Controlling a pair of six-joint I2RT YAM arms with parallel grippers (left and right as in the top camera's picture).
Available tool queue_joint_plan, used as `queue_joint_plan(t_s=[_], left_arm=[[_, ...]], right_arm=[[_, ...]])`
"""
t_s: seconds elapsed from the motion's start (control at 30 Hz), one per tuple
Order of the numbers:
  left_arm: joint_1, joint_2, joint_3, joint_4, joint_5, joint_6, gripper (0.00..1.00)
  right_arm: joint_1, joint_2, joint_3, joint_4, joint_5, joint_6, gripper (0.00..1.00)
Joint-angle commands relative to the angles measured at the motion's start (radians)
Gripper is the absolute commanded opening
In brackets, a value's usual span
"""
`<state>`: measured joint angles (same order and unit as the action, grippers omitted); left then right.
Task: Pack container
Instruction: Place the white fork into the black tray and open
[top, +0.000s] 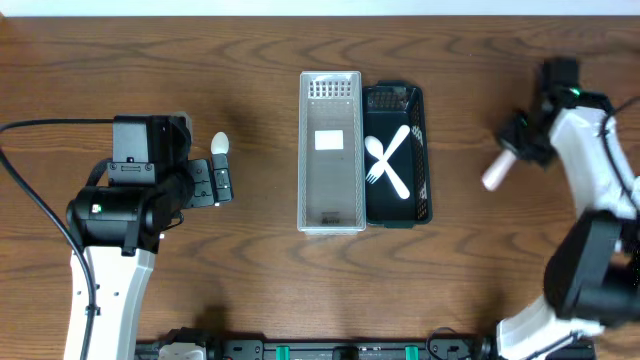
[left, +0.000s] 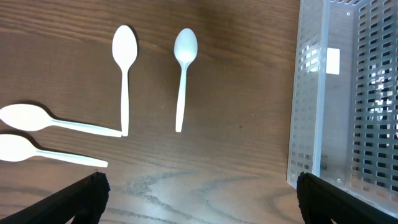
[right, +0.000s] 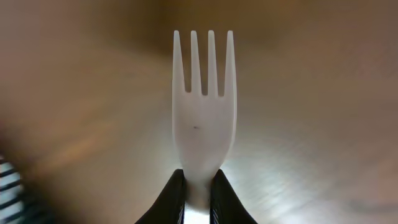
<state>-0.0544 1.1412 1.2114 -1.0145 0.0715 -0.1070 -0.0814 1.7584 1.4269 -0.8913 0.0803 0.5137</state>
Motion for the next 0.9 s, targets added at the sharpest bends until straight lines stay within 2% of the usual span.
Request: queue_joint_plan(t_s=[0.0,0.2,0.43,0.47,0.53,0.67,0.87], left_arm=[[-0.003,0.002,0.023,-0.003,-0.012,0.010,0.98],[-0.003,0.002,0.023,-0.003,-0.012,0.010,0.98],[-0.003,0.002,0.023,-0.010,-0.012,0.010,0.98],[-0.003,0.002,0.023,-0.012,-0.012,0.010,0.98],[-0.003,0.002,0.023,-0.014,-0.012,0.010,0.98],[-0.003,0.002,0.023,-0.014,-0.012,0.010,0.98],[-0.003,0.002,0.023,-0.014,-0.012,0.010,0.98]], right_arm=[[0.156,-0.114,0.051,0.032,0.010,-0.041,0.01],[0.404,-0.072,0.052,0.084,0.093,-0.040,0.01],[0.480,0.119,0.052,0.073,0.069,0.002,0.02],[0.483,0.140,0.052,0.073,0.060,0.001,0.07],[0.485,0.169,0.052,0.073,0.057,0.001,0.27],[0.484,0.176,0.053,0.073,0.058,0.000,0.48],[0.421,0.091,0.154,0.013,0.080,-0.025,0.69]])
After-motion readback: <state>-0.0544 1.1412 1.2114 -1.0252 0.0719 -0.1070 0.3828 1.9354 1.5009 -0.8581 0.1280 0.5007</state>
